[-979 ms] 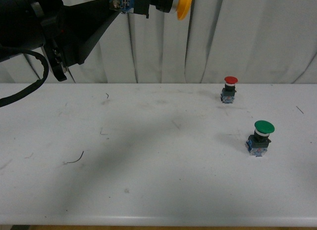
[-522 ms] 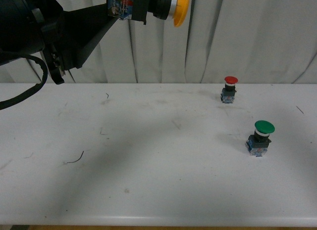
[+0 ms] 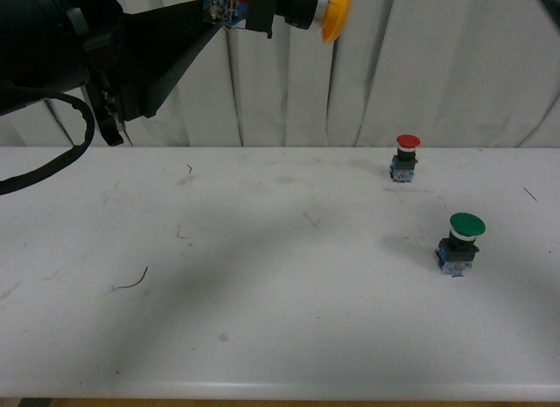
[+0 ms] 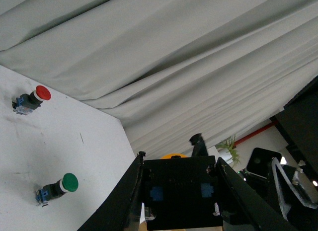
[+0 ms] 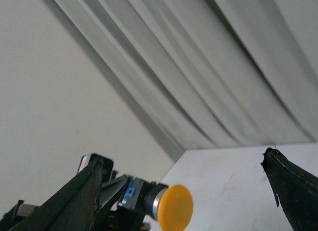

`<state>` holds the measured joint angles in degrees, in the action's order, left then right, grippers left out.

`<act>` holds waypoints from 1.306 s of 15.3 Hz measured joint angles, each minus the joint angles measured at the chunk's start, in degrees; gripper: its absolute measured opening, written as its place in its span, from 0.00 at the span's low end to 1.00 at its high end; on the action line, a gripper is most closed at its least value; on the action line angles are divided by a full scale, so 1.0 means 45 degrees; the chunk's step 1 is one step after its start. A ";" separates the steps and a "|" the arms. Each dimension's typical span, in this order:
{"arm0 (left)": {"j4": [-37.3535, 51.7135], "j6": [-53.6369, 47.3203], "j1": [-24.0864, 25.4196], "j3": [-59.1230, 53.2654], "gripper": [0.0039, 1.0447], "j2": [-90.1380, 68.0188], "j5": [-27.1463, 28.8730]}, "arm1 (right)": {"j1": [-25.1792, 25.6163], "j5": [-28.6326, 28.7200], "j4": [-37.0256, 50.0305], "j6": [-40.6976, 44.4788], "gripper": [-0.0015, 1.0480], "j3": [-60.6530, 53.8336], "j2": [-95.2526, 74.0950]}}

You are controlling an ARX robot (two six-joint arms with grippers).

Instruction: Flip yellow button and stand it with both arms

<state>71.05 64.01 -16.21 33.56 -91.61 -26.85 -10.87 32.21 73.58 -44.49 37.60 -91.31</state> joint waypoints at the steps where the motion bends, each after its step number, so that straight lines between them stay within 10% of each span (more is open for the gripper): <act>1: 0.0029 0.0000 -0.0024 0.0019 0.34 0.0000 0.0005 | -0.0544 0.0937 -0.0005 -0.3371 0.94 0.0005 -0.0816; 20: 0.0121 -0.0005 0.0175 -0.0117 0.34 0.0000 -0.0058 | -0.2322 0.0656 0.0010 -0.6261 0.93 0.1438 -0.2861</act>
<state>71.59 63.99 -15.42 33.04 -91.61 -27.11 -21.32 35.16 73.63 -72.66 44.07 -104.18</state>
